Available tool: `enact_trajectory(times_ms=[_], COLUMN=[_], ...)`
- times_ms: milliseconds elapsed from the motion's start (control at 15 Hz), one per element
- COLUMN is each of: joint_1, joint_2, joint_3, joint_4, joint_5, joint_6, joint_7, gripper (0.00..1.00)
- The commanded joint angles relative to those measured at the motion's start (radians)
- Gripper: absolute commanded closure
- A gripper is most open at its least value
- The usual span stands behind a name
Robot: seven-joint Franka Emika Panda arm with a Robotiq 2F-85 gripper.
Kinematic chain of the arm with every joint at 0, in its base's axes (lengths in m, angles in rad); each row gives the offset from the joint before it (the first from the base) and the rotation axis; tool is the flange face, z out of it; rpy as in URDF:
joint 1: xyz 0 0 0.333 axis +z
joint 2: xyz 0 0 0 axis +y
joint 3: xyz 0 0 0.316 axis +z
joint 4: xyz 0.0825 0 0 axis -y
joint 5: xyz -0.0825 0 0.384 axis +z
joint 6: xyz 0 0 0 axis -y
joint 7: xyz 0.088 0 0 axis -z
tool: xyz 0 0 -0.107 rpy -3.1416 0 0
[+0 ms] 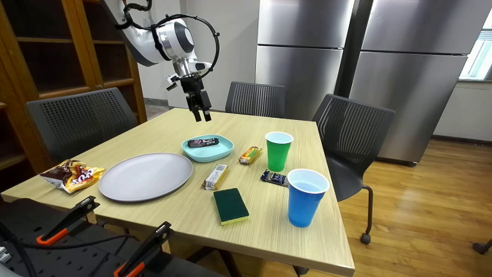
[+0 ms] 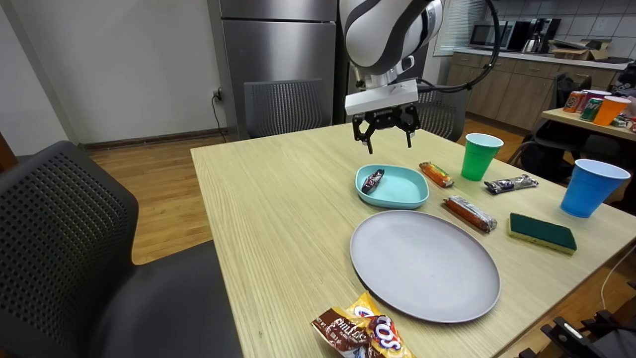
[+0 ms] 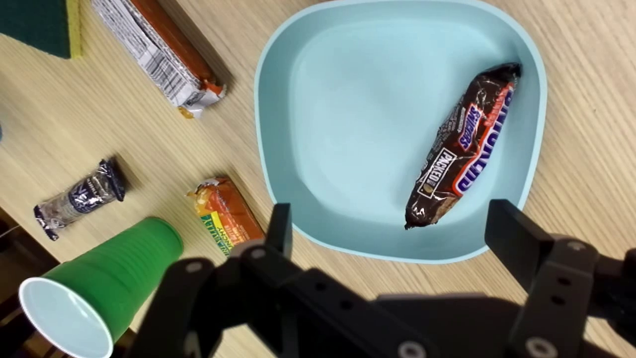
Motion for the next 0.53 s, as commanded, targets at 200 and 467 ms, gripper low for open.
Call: enact_trajectory(times_ms=[200, 467], joint_1=[-0.007, -0.009], joint_2=[0.000, -0.008], joint_3=[0.009, 0.009], joint_4=[0.002, -0.007], joint_5=[-0.005, -0.011], joint_6=[-0.004, 0.008], joint_7=[0.003, -0.008], gripper=[0.00, 0.00])
